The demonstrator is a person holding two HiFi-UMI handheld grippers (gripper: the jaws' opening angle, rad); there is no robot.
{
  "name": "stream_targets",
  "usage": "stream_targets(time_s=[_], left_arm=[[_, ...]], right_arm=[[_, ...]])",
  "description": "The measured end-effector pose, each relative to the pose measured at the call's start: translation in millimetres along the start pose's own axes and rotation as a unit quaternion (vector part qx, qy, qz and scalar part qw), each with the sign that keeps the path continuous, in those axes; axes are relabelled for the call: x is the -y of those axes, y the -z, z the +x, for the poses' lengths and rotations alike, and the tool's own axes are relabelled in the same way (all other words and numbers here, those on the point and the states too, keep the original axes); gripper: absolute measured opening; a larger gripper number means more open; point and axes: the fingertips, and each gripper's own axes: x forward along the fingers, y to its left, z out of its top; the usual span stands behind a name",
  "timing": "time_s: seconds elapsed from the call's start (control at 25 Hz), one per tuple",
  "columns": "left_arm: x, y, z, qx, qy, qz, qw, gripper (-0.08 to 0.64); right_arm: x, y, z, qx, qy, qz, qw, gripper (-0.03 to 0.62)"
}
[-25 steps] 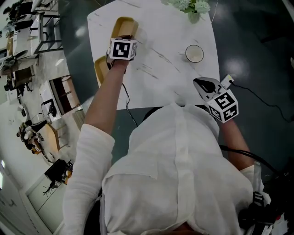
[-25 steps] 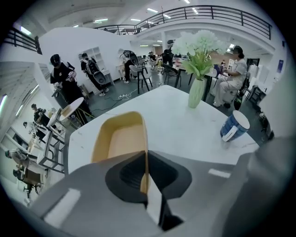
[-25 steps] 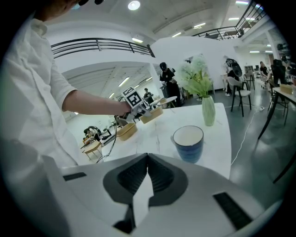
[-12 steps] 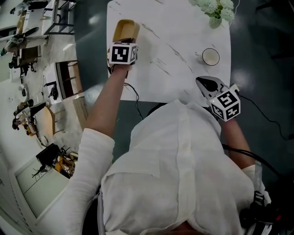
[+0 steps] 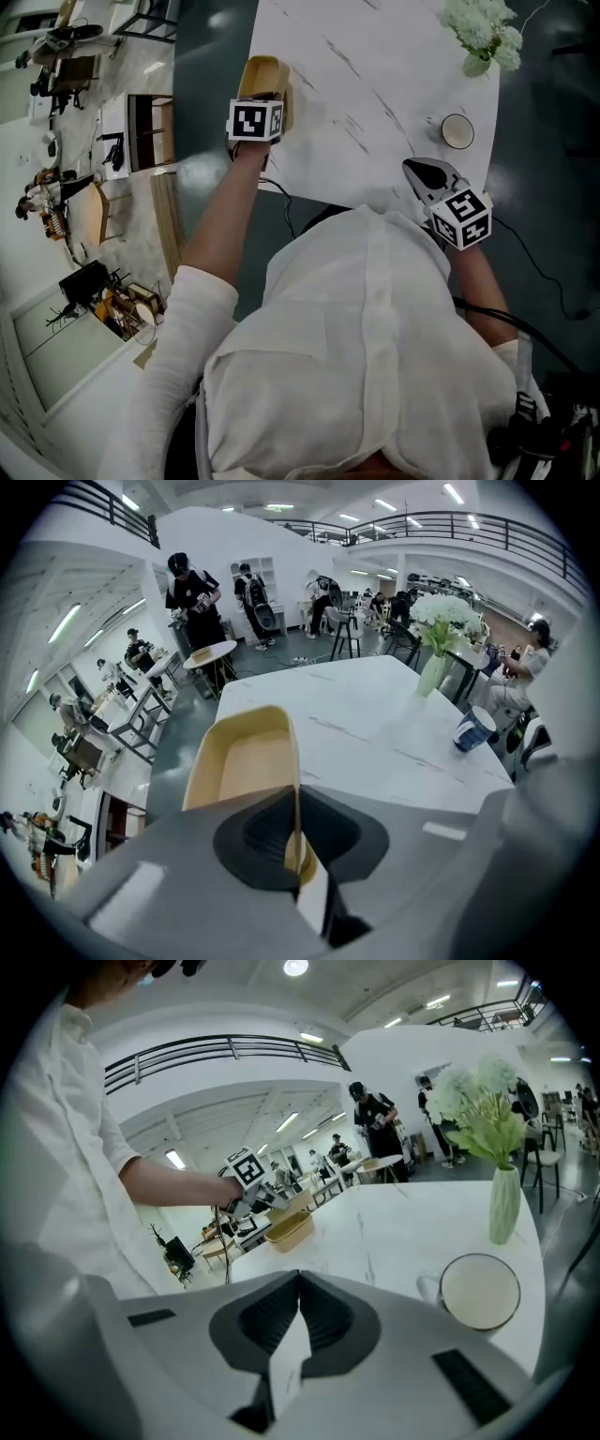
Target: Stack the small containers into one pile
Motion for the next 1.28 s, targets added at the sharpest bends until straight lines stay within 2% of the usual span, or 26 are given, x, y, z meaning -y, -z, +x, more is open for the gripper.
stream_targets(time_s=[0.4, 0.76, 1.04, 1.28], left_arm=[[-16, 33, 6, -0.019, -0.027, -0.072, 0.9968, 0.018], [-14, 28, 12, -0.013, -0.035, -0.107, 0.9936, 0.018], [-11, 33, 18, -0.024, -0.044, -0.111, 0.9926, 0.018], [-12, 34, 24, -0.032, -0.048, -0.129, 0.9899, 0.018]], right_arm=[[-11, 1, 13, -0.009, -0.031, -0.014, 0.999, 0.005], [-4, 5, 7, -0.008, -0.028, -0.009, 1.0, 0.003], [1, 7, 2, -0.006, -0.031, -0.006, 0.999, 0.004], [8, 7, -7, -0.007, -0.027, -0.005, 1.0, 0.005]])
